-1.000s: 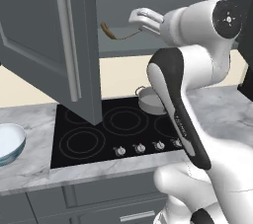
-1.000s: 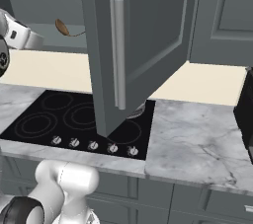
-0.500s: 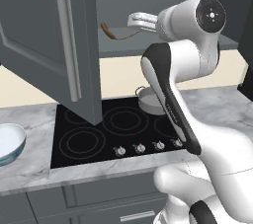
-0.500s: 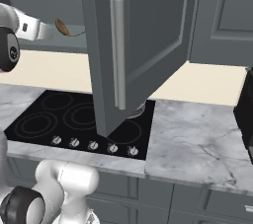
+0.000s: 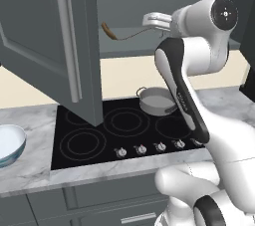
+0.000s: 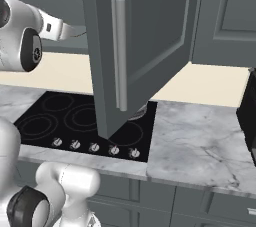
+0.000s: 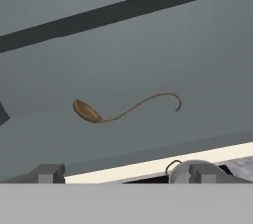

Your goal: Open the cabinet and move the ladle to the pot. Then close the cabinet.

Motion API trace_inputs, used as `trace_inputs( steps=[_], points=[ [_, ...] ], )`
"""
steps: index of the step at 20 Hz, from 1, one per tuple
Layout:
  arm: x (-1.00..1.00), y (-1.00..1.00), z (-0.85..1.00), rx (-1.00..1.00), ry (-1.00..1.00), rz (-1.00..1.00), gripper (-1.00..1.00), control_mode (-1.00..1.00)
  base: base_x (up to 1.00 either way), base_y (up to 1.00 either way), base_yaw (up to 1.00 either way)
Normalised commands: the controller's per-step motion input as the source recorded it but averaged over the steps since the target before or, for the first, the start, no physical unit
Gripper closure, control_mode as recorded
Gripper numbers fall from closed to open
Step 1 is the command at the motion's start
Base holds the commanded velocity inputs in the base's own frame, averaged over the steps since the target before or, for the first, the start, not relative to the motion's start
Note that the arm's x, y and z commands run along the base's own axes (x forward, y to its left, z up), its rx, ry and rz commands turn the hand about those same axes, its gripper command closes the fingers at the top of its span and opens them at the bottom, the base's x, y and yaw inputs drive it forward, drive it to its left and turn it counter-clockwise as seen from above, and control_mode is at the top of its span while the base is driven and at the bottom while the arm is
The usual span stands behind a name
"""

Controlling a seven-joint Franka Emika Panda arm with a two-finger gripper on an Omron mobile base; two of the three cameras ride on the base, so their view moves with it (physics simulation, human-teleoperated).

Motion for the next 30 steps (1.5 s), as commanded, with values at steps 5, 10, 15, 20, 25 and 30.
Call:
trace_inputs(
  steps=[5, 10, 15, 20, 25, 30],
  points=[
    [0.17, -0.35, 0.0, -0.04, 0.02, 0.0, -1.0, -1.0, 0.0, 0.0, 0.0],
    [0.02, -0.42, 0.0, -0.07, 0.05, 0.0, -1.0, -1.0, 0.0, 0.0, 0.0],
    [0.07, -0.38, -0.06, -0.06, 0.07, 0.0, -1.0, -1.0, 0.0, 0.0, 0.0],
    [0.2, -0.24, -0.13, -0.06, 0.06, 0.0, -1.0, -1.0, 0.0, 0.0, 0.0],
    [0.18, -0.13, -0.25, -0.02, 0.0, 0.0, -1.0, -1.0, 0.0, 0.0, 0.0],
    [0.3, -0.03, -0.31, 0.0, 0.0, 0.0, -1.0, -1.0, 0.0, 0.0, 0.0]
  ],
)
